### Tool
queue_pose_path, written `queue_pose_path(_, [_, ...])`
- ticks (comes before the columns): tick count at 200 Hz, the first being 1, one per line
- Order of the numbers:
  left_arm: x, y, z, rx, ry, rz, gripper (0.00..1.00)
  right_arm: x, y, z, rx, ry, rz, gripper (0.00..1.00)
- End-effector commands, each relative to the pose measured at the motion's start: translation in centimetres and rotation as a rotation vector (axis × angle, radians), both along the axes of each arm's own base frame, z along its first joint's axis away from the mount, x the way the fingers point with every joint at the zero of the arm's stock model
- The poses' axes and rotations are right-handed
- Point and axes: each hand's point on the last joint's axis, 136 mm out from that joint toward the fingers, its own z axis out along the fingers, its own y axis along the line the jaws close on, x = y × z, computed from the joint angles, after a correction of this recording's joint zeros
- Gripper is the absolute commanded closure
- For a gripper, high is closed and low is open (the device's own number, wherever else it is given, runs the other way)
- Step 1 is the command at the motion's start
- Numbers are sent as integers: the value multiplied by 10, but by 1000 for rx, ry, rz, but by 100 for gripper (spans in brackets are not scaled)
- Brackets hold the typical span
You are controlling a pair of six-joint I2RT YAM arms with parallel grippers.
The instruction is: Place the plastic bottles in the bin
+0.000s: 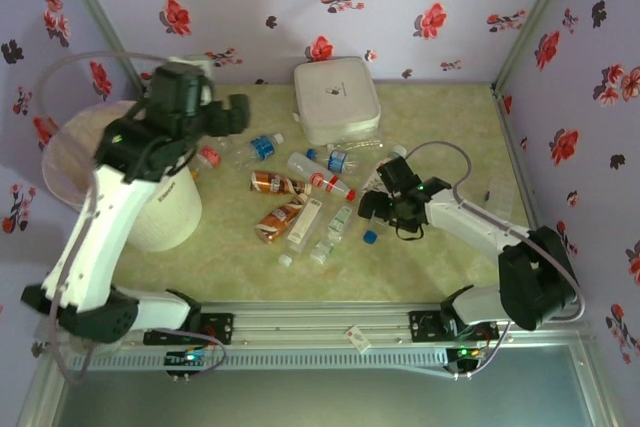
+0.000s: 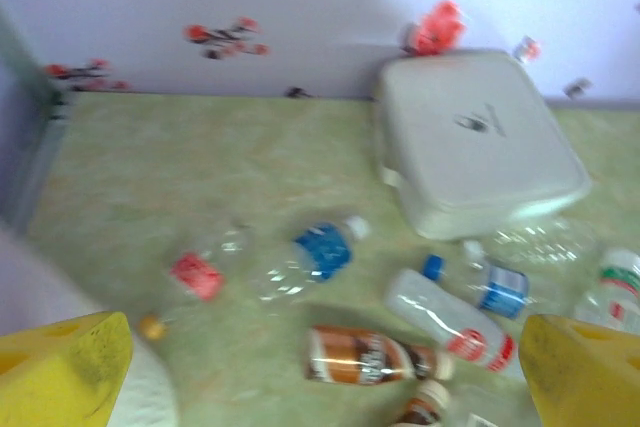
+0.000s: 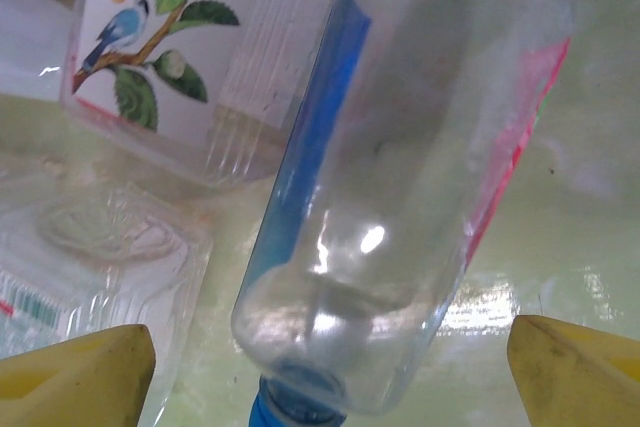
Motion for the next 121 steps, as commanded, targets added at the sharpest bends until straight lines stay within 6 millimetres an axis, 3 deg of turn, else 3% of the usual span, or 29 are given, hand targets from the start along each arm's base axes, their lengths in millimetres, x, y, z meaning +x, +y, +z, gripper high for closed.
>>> queue_pose_path(1, [12,-45,-15,-44,40,-74,0,10,-5,-8,-37,-25,-44,9])
queue_pose_path(31, [20,-109,-38,-251,112,-238,0,6,-6,-26,-59,17,-45,13])
queue_pose_path(85, [41,-140,-96,-336,204,-226,0,0,-27,-46,-152,50,-53,23])
queue_pose_path(102, [47,-148,-106,-367,221,-225,0,-1,-31,-41,-156,46,-40,32])
queue_pose_path(121, [49,-161,-108,-437,235,-243,0,0,-35,-23,-152,11,-23,39])
